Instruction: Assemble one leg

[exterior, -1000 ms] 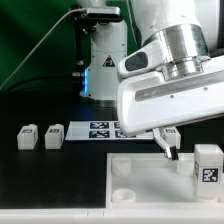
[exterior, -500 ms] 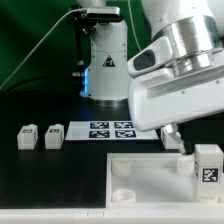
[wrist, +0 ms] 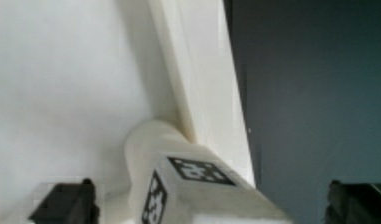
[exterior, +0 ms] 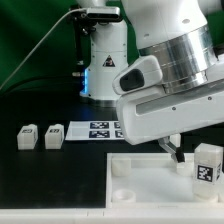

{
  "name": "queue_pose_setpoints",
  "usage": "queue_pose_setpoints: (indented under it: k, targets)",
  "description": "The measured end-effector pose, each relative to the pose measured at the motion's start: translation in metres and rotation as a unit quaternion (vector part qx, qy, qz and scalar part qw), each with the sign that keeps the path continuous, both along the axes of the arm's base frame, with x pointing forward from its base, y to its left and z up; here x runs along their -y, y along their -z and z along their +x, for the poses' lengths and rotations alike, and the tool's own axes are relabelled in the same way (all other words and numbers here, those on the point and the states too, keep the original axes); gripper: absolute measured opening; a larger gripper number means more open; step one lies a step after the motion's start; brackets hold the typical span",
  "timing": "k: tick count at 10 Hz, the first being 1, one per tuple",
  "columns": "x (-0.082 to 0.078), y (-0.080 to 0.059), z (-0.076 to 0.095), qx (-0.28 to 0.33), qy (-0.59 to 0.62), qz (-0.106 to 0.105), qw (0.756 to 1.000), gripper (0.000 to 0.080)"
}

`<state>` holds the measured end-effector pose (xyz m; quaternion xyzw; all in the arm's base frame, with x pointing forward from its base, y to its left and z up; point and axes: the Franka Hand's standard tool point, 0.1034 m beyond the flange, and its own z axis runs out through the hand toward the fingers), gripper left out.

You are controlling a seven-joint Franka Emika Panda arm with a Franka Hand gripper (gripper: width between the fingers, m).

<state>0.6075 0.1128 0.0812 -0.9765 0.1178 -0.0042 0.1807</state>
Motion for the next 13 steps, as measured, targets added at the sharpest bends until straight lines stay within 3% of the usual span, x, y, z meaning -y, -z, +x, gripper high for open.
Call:
queue_pose_setpoints:
  k: [4,6,7,9,11,13]
  targets:
    - [0.000,0.003,-0.002,-0.001,0.001,0.000,1.000,0.0649]
    - [0.000,0.003,-0.002,-0.001,0.002,0.000,1.000,0.0378]
    - [0.000,0.003,-0.002,-0.008,0.020,0.001,1.000,0.0321]
    - [0.000,0.003,-0.002,-0.013,0.034,0.002,0.999,0.0321]
    - [-0.003,0.003,-0.001,-0.066,0.183,0.014,0.981,0.0321]
    - [-0.011,0.002,0.002,-0.134,0.388,0.035,0.911,0.0321]
